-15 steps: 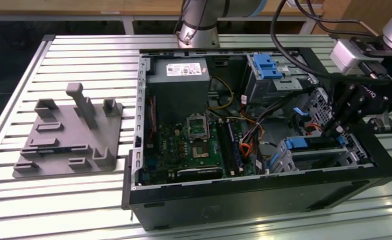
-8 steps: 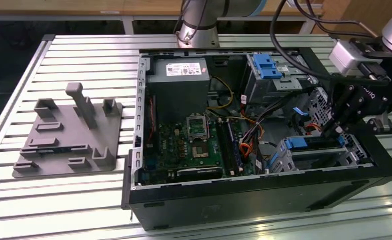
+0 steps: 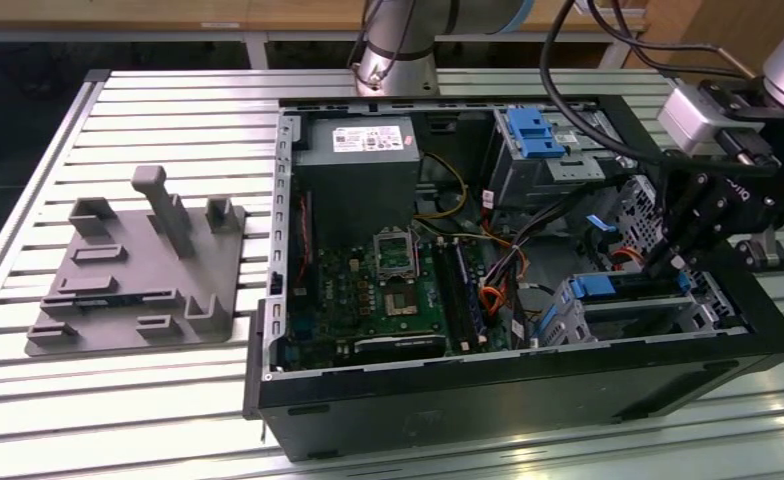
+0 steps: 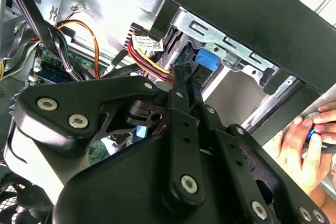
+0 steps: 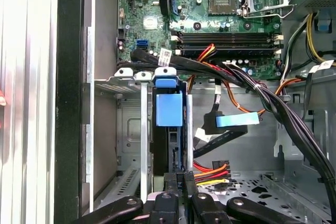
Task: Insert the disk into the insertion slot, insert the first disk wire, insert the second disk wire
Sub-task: 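Insert the first disk wire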
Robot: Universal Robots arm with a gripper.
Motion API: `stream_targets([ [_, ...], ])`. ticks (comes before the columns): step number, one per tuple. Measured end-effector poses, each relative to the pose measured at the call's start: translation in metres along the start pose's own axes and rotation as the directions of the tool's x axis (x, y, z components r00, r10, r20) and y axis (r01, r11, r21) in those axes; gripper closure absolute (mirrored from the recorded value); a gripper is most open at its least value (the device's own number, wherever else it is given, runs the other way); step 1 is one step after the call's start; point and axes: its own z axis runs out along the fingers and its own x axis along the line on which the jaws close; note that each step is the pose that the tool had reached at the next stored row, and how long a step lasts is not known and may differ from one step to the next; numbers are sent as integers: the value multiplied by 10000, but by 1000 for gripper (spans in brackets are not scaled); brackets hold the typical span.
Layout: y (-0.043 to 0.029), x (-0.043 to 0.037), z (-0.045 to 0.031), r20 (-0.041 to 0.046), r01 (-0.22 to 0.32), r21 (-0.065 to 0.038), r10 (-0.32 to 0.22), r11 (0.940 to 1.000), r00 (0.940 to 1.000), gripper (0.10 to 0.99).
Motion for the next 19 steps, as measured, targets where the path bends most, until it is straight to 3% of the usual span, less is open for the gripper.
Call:
stream_targets([
  [15, -4, 21, 68, -6, -1, 0, 1, 10000, 10000, 918],
  [19, -3, 22, 54, 0, 0, 5, 0, 10000, 10000, 851],
])
